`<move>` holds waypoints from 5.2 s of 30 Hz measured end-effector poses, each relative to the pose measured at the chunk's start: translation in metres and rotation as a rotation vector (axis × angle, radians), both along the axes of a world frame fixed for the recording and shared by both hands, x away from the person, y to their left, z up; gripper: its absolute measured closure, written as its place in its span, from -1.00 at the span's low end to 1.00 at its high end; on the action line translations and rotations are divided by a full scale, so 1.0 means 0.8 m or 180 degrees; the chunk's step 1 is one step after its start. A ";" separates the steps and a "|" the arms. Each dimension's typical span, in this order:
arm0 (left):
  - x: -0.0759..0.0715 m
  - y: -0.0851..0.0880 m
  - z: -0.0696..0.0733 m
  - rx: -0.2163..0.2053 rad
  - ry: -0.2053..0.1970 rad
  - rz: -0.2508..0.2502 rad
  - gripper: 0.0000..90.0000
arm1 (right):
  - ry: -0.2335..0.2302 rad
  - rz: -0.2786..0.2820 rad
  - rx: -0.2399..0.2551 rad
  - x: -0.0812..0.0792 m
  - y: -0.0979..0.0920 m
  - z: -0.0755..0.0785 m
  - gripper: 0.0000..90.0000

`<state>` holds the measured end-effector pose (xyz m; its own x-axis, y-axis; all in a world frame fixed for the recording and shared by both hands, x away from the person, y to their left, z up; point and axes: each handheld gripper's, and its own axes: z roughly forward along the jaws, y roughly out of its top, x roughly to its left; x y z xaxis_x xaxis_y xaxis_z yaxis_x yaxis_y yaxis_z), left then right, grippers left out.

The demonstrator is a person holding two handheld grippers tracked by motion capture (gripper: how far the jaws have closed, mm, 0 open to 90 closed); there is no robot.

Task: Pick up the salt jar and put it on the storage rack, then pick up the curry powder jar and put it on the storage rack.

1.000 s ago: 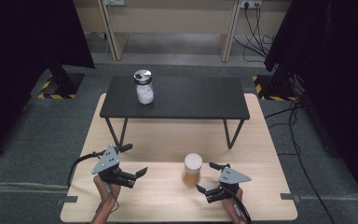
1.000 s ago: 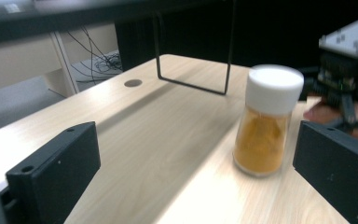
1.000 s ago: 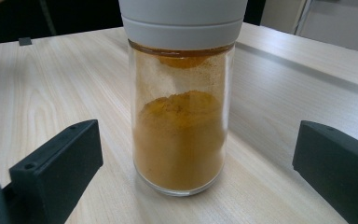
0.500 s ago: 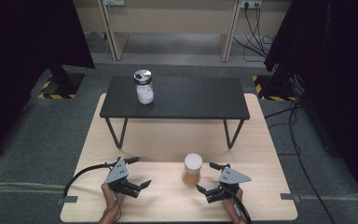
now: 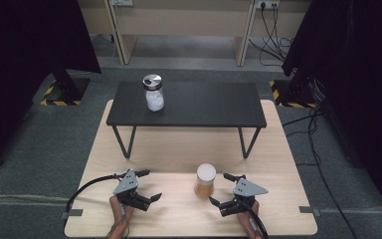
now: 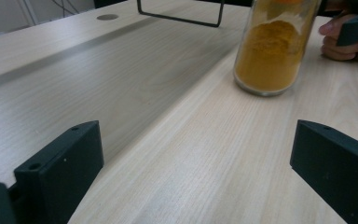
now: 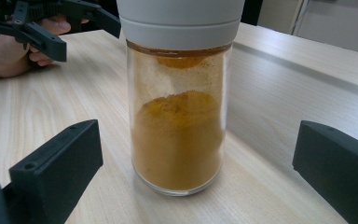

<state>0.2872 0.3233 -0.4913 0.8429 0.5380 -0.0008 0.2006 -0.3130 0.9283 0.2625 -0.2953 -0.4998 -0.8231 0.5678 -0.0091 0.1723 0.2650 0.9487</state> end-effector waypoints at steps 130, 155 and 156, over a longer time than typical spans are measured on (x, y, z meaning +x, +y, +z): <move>0.007 -0.001 0.002 0.0028 0.0116 -0.0025 -0.95 | -0.0011 0.0002 0.0039 0.002 -0.002 -0.002 -0.97; 0.007 -0.001 0.002 0.0030 0.0118 -0.0022 -0.95 | -0.0018 0.0001 0.0039 0.001 -0.002 -0.002 -0.97; 0.007 -0.001 0.002 0.0030 0.0118 -0.0022 -0.95 | -0.0018 0.0001 0.0039 0.001 -0.002 -0.002 -0.97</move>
<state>0.2926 0.3223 -0.4893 0.8461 0.5323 -0.0271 0.2327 -0.3231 0.9173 0.2636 -0.2965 -0.5017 -0.8232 0.5678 -0.0069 0.1668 0.2534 0.9529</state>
